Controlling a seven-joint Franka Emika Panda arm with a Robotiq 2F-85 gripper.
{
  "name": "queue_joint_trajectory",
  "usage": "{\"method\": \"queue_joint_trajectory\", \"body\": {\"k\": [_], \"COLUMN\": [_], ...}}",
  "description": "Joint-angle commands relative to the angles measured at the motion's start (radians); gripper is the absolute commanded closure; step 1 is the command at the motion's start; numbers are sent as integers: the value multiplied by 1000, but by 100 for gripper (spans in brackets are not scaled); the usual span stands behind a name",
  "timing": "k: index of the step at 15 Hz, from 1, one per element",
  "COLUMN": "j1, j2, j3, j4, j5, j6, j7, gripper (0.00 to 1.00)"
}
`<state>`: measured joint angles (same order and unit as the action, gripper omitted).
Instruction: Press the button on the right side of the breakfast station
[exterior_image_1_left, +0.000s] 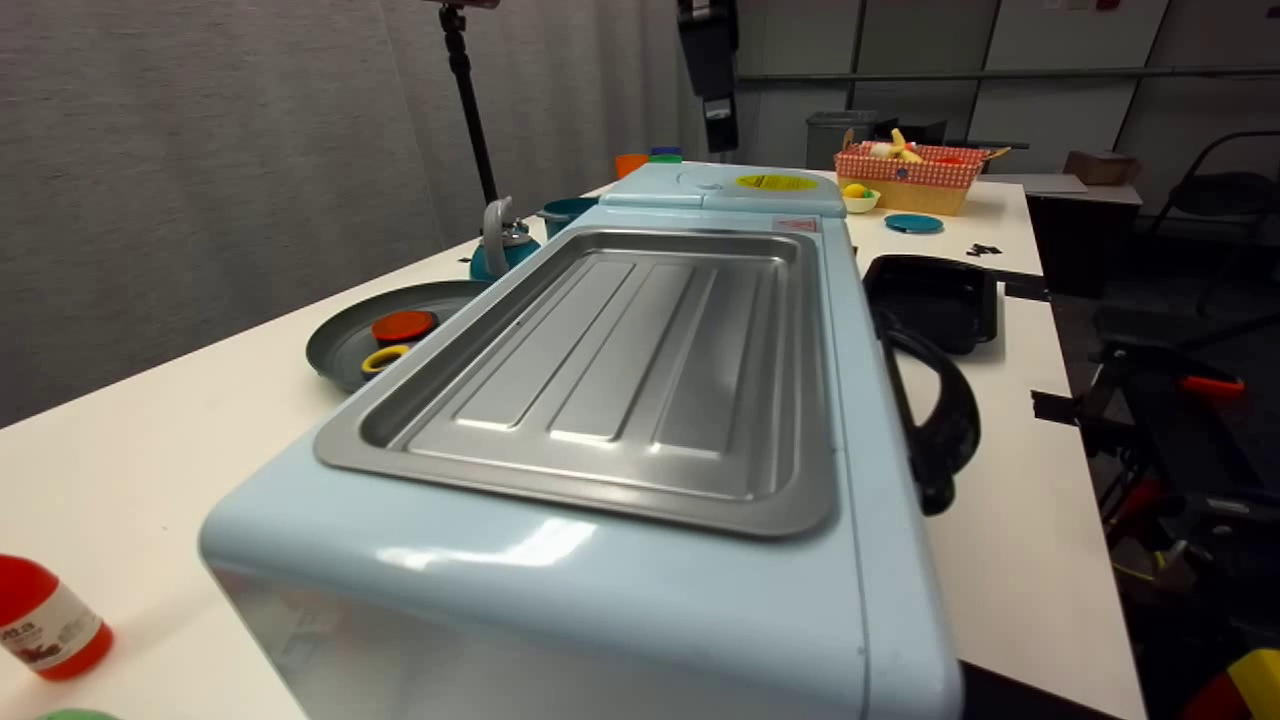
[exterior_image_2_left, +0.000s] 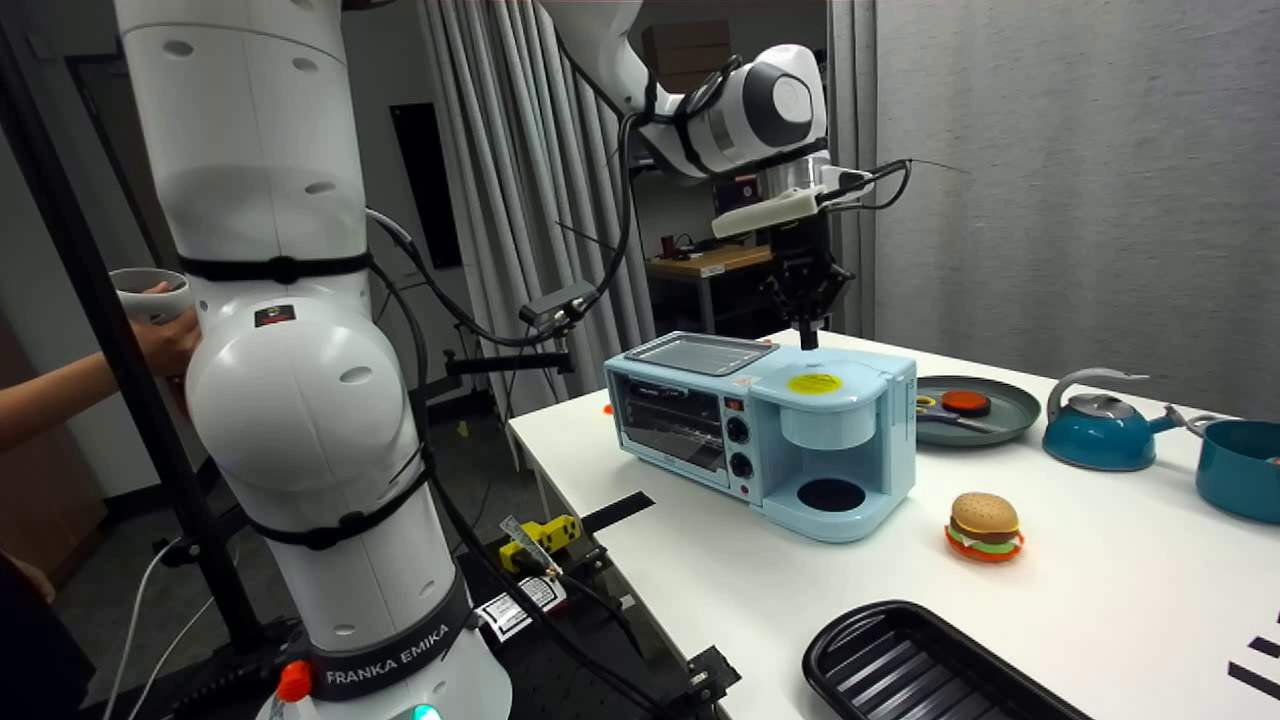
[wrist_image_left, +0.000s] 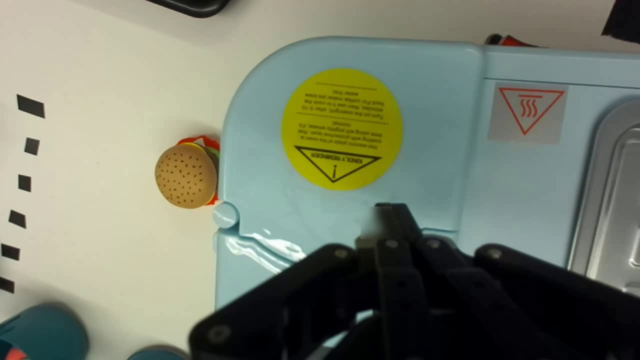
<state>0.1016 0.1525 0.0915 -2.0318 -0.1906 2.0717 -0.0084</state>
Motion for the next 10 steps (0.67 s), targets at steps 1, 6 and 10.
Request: {"method": "queue_joint_trajectory", "body": {"k": [1,6,10], "j1": [-2,-3,-5], "j2": [12,15,14], "j3": [-4,-6,-10], "j4": [5,-8,-32], "j5": [9,14,16], "j6": [57,94,91], "j7": [3,3,4], "gripper": [100,100,100]}}
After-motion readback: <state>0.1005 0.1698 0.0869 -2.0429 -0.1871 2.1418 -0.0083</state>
